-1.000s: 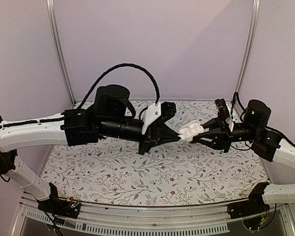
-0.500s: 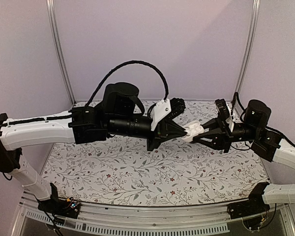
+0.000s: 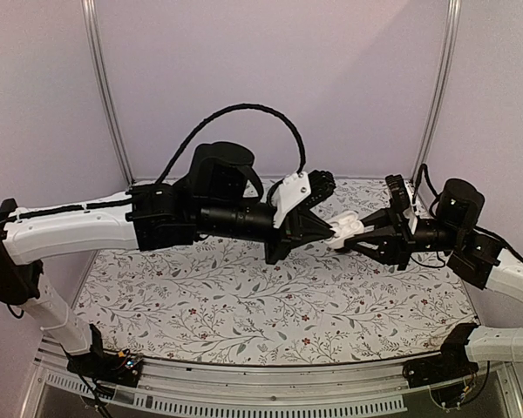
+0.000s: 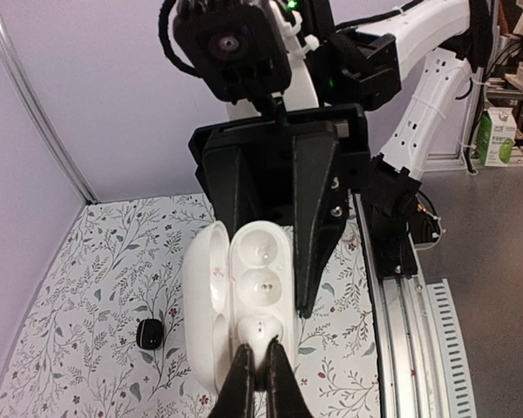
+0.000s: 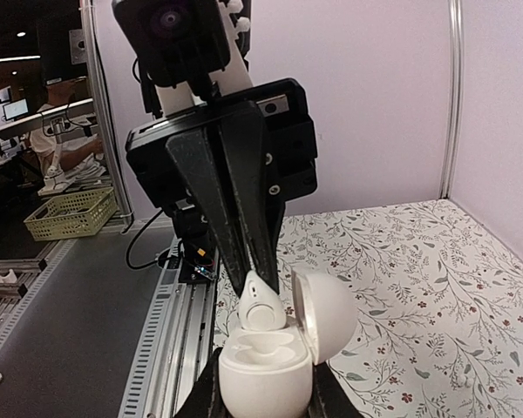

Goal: Insert the wireless bluetooth earbuds into the charging case
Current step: Insert the left earbud into the left side groove of the charging case.

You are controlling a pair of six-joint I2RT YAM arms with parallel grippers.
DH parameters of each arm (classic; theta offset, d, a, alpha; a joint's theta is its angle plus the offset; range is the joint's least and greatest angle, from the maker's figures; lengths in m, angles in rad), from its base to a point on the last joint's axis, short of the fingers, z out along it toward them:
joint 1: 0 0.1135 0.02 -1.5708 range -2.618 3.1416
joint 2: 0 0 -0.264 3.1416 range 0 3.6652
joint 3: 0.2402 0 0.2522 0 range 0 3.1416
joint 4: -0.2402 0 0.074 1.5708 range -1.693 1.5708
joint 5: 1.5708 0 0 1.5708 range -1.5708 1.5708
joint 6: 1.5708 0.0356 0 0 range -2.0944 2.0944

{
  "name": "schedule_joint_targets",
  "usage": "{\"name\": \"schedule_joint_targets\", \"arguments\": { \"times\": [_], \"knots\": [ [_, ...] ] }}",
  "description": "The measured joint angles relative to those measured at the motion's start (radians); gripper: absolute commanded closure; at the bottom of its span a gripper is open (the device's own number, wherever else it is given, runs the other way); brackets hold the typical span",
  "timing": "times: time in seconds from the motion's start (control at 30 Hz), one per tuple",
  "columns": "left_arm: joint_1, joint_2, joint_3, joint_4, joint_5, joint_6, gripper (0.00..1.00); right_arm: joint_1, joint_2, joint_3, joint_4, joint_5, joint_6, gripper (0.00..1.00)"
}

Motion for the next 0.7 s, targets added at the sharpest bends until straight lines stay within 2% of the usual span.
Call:
{"name": "schedule_joint_targets", "arguments": {
  "times": [0.57, 0.7],
  "knots": [
    [0.000, 0.035, 0.046, -0.033, 0.014, -0.051, 1.00, 0.000, -0.043, -0.022, -0.007, 0.064, 0.000, 1.00],
    [0.000, 0.036, 0.045, -0.024, 0.023, -0.057, 0.94, 0.000, -0.058, -0.035, 0.006, 0.068, 0.000, 1.00]
  ]
}}
